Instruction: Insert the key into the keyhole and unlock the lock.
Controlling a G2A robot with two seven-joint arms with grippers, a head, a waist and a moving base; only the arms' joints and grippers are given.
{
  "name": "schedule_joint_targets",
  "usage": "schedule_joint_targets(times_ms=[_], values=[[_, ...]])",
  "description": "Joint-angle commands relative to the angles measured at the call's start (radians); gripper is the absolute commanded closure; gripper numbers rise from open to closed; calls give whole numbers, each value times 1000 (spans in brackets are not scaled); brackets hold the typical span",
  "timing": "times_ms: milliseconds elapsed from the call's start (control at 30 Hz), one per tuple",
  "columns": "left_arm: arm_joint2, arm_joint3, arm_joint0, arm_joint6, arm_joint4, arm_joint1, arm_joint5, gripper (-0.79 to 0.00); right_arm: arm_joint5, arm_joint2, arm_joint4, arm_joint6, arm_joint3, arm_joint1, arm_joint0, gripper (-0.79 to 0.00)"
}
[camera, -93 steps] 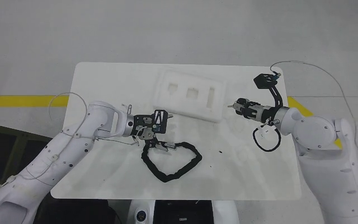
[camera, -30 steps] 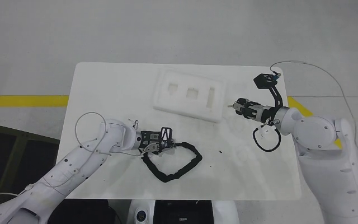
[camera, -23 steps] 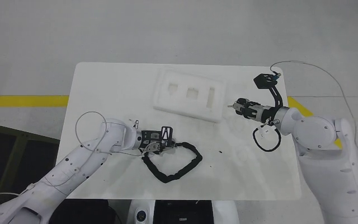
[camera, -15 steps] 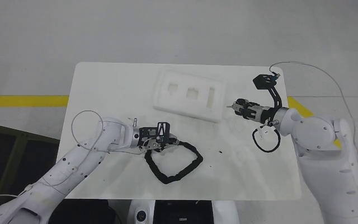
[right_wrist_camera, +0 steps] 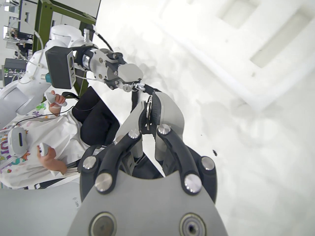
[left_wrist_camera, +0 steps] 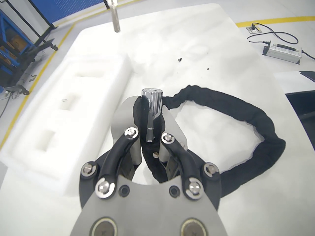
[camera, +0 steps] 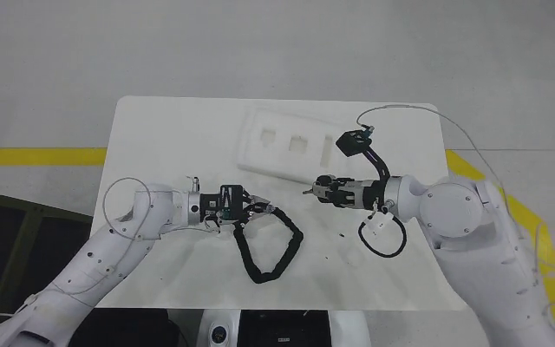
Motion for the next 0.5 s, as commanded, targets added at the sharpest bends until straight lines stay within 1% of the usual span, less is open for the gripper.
schedule_joint_targets(times_ms=[0, 167, 333, 467], values=[[-5, 2, -3, 27, 7, -1, 8, 0, 4, -17, 8, -4, 5, -2, 10, 0], [4, 10, -19, 43, 17, -10, 21, 0, 24, -61, 25, -32, 10, -9, 24, 0], [29, 34, -42, 26, 0, -29, 39, 0, 47, -98, 19, -76, -3, -15, 28, 0], [43, 53, -51, 0, -33, -44, 58, 0, 48, -116, 22, -82, -10, -17, 33, 0]])
